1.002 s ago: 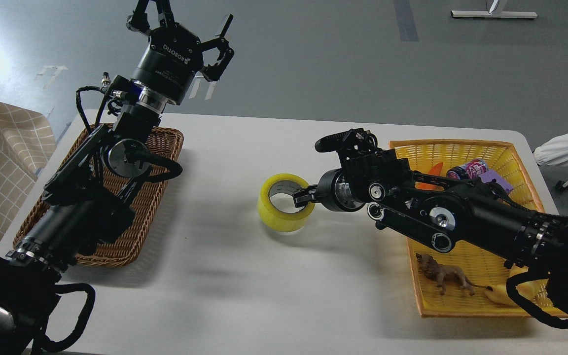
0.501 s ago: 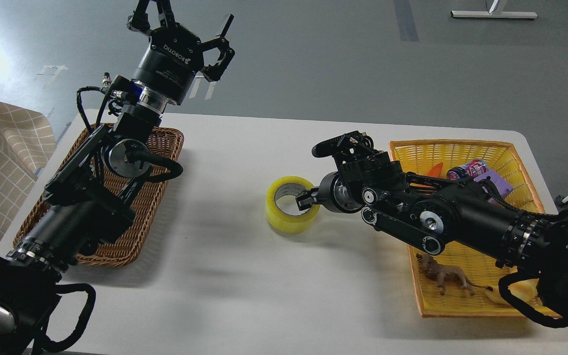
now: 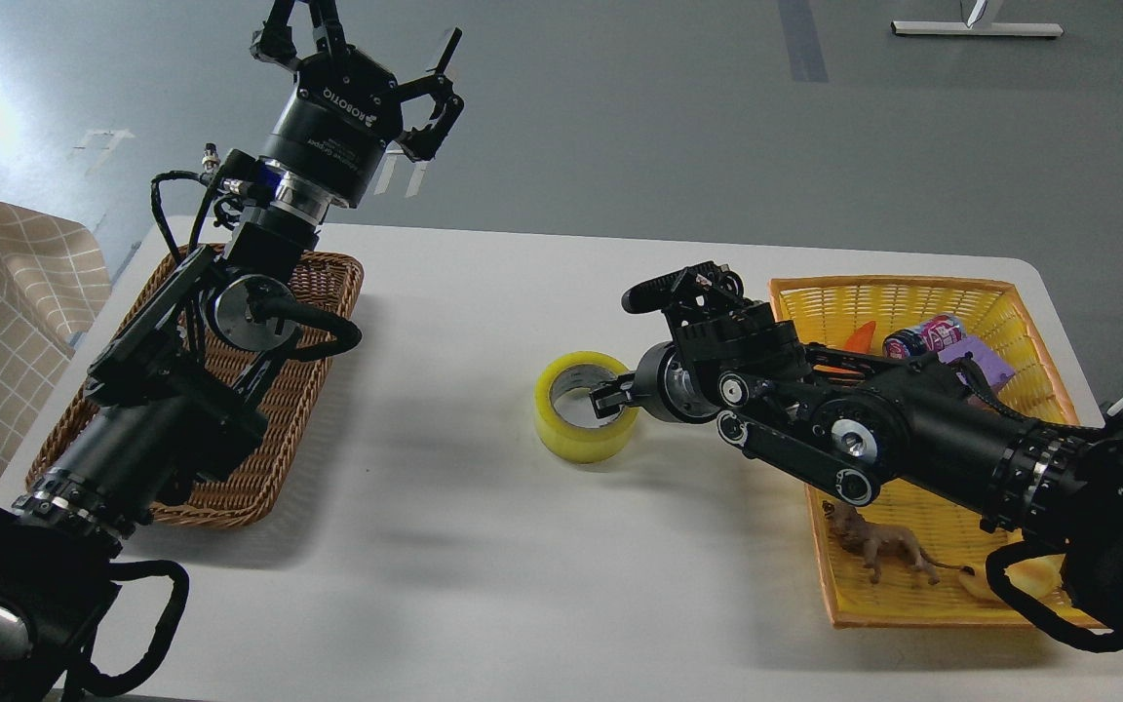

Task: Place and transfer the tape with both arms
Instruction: 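Carry the tape roll to the table center and set it down, then open the right gripper and raise it back above the tray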

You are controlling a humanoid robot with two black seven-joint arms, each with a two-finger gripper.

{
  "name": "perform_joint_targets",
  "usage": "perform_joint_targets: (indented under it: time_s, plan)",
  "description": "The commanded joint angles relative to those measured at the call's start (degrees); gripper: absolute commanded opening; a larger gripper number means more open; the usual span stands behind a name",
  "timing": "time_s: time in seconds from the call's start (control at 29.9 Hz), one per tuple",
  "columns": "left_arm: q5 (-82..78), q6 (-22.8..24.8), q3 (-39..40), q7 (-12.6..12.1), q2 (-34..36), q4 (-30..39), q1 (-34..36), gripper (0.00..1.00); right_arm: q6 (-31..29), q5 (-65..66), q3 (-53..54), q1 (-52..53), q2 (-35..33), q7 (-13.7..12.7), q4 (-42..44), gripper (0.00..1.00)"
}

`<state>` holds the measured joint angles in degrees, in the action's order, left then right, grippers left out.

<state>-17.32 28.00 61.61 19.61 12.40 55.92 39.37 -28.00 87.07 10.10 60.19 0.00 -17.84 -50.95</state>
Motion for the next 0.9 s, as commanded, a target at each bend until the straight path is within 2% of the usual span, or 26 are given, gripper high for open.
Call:
perform_joint_targets:
  time_s: [0.0, 0.03, 0.1, 0.23, 0.33, 0.4, 0.53, 0.74, 0.87]
  plan:
    - [0.0, 0.0, 0.0, 0.0, 0.0, 0.0, -0.1, 0.98, 0.0, -0.1, 0.4, 0.1, 0.0, 0.0, -0.2, 0.54]
    - [0.0, 0.0, 0.0, 0.0, 0.0, 0.0, 0.0, 0.98, 0.0, -0.1, 0.5, 0.2, 0.0, 0.0, -0.2, 0.56]
    - [0.0, 0.0, 0.0, 0.0, 0.0, 0.0, -0.1, 0.98, 0.0, -0.4, 0.7, 0.6, 0.0, 0.0, -0.6, 0.70]
    - [0.0, 0.0, 0.0, 0.0, 0.0, 0.0, -0.2, 0.98, 0.0, -0.6, 1.6, 0.8, 0.0, 0.0, -2.0, 0.79]
    - [0.0, 0.0, -0.1, -0.1, -0.1, 0.0, -0.2, 0.98, 0.0, -0.5, 2.6, 1.0, 0.0, 0.0, -3.9, 0.83]
    - [0.0, 0.0, -0.1, -0.1, 0.1, 0.0, -0.1, 0.98, 0.0, -0.6, 3.9, 1.6, -2.1, 0.0, -5.9, 0.92]
    - [-0.2, 0.0, -0.1, -0.1, 0.2, -0.1, 0.3, 0.98, 0.0, -0.8, 10.6, 1.3, -9.6, 0.1, -13.4, 0.97]
    - [-0.3, 0.0, -0.1, -0.2, 0.2, 0.0, 0.4, 0.98, 0.0, -0.8, 17.9, 0.3, -15.1, 0.1, -19.1, 0.98]
    - [-0.3, 0.0, -0.2, -0.3, 0.2, 0.0, 0.1, 0.98, 0.0, -0.8, 23.2, -1.4, -16.3, 0.1, -22.0, 0.98]
